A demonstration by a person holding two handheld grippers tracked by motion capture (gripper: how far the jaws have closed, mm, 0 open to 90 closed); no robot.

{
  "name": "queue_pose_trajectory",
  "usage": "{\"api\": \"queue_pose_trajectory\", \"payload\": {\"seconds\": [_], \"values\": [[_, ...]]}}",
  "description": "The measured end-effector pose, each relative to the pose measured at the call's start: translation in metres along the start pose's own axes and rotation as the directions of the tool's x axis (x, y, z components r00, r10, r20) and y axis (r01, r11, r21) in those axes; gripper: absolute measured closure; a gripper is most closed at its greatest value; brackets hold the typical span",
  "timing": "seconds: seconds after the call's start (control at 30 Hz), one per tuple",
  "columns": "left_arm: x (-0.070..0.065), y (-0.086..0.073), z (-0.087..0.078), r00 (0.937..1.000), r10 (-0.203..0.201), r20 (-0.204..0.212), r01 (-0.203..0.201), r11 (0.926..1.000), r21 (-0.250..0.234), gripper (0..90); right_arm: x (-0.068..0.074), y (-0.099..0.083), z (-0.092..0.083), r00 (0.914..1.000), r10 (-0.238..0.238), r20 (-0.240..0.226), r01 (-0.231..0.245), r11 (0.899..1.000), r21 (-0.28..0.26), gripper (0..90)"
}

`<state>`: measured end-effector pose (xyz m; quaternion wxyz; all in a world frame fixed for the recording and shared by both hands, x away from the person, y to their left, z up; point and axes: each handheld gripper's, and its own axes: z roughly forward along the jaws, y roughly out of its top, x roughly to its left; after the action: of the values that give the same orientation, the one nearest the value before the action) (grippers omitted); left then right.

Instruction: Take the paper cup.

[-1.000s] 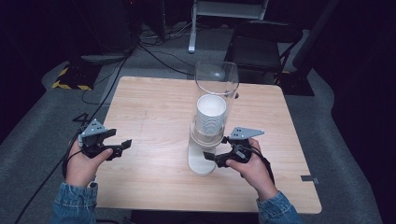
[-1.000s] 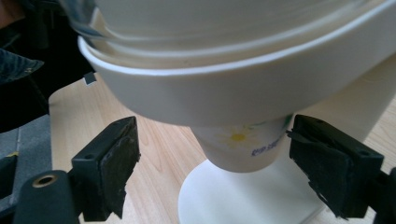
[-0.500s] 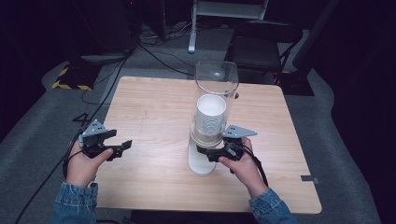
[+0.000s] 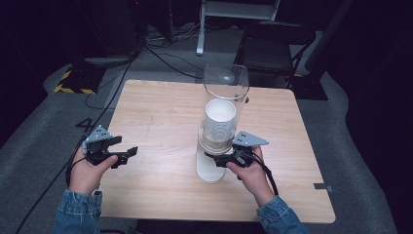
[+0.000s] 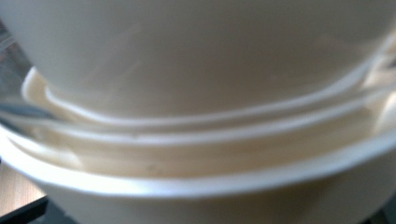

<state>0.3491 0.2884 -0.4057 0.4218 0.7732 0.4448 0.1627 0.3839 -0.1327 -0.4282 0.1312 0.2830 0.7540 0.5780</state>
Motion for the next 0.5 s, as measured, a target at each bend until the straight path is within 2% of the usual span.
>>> {"api": "queue_pose_trajectory", "payload": {"seconds": [0.5], "values": [[-0.0014, 0.0, -0.0008, 1.0, -0.003, 0.005, 0.003, 1.0, 0.0, 23.7, 0.0019, -0.0028, -0.0009, 1.0, 0.001, 0.008, -0.001, 1.0, 0.006, 30.2]]}}
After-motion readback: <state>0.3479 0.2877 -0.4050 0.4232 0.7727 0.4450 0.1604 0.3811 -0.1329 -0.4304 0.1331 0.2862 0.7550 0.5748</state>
